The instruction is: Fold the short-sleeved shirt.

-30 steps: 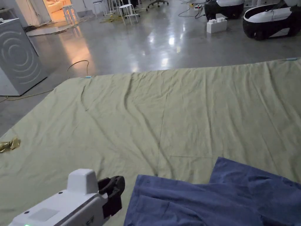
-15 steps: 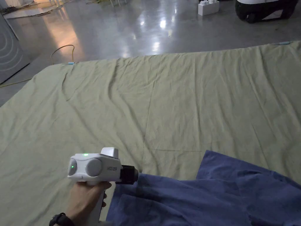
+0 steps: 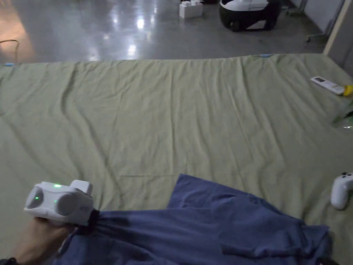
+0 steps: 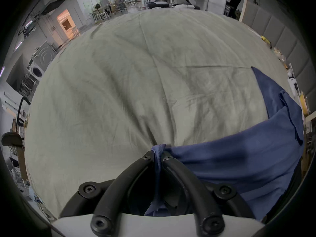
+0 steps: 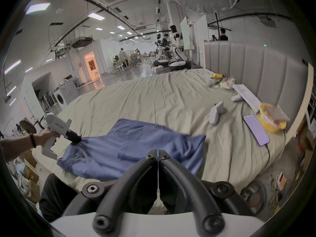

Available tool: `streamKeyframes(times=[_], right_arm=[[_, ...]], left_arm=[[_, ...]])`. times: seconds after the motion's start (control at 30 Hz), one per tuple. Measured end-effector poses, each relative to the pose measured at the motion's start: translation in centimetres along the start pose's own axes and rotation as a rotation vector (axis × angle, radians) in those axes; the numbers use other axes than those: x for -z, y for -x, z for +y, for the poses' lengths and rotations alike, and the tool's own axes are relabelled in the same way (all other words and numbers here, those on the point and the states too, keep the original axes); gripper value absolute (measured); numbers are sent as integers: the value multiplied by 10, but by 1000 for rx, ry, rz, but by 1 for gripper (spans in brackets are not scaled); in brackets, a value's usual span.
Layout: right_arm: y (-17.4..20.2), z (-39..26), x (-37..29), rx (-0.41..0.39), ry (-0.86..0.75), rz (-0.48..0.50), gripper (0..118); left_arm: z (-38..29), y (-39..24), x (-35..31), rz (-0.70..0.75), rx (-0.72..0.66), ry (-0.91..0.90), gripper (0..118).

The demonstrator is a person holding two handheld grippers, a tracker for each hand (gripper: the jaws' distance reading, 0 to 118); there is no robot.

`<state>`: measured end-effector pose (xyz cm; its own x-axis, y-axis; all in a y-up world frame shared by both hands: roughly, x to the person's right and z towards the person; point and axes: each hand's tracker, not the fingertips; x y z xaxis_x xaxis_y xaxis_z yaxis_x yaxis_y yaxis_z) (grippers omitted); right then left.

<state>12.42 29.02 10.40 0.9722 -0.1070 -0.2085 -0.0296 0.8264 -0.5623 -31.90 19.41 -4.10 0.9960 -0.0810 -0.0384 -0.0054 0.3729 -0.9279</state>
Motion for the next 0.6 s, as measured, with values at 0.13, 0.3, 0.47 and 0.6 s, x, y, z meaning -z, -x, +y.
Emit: streamKeyframes(times=[0.13,0.3,0.47,0.6], right_arm=[[-24,48,73,-75,83,90,50],[-27,95,195,-165,233,75,84],[-24,85,296,-291,513,93,83],[-19,55,312,-399,569,94,82]], left_arm=[[18,7,1,-31,-60,65,7],[23,1,-4,-31,-48,87,7],[23,4,-5,7,-47,59,7],[20,9,-7,-25,-59,65,7]])
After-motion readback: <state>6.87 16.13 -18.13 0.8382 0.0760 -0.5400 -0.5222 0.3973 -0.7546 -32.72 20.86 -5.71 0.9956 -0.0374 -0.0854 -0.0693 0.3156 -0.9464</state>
